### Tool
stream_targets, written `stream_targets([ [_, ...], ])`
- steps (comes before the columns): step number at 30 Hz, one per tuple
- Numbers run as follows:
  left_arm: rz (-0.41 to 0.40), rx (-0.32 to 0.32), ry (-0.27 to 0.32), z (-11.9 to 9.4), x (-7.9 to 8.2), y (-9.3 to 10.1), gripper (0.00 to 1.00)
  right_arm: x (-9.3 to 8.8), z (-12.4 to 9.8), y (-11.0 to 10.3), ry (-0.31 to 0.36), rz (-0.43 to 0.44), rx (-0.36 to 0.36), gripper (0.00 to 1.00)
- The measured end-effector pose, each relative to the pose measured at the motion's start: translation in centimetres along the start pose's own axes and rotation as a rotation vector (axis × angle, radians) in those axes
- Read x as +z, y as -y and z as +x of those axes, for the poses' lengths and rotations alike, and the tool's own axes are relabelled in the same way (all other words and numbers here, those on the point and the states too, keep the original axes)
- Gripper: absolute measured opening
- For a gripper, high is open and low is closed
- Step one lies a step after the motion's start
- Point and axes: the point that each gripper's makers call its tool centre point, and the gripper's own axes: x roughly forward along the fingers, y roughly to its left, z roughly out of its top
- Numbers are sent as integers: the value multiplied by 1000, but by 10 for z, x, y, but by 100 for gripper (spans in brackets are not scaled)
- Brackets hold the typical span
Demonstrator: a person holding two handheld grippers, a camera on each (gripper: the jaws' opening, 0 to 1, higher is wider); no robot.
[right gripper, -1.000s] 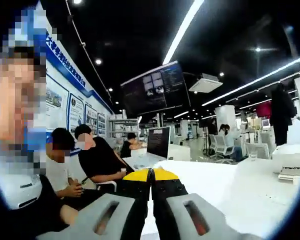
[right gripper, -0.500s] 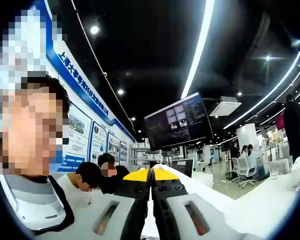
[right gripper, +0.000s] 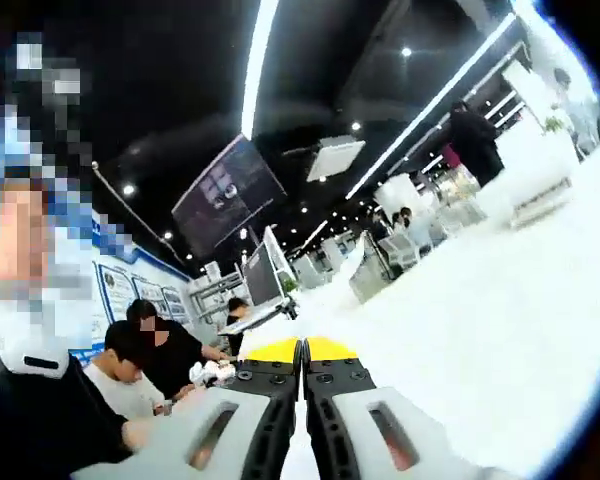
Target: Organize the stack of printing papers by aligning and flattening the scattered papers on the table
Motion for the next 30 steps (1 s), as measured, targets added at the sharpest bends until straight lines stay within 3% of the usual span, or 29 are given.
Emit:
stream_targets([
  [1, 0, -2, -5, 0, -1, 1, 6, -9, -4, 11, -25, 43, -15, 0],
  [3, 5, -2, -16, 1, -2, 0, 6, -23, -7, 17, -92, 45, -29, 0],
  [8, -3, -4, -27, 3, -3, -3, 7, -30, -10, 21, -134, 61, -28, 0],
  [21, -56, -13, -47, 3, -4, -4, 9, -47, -10, 23, -181, 23, -13, 0],
  [30, -114, -21, -54, 4, -4, -4, 16, -52, -5, 12, -208, 26, 49, 0],
])
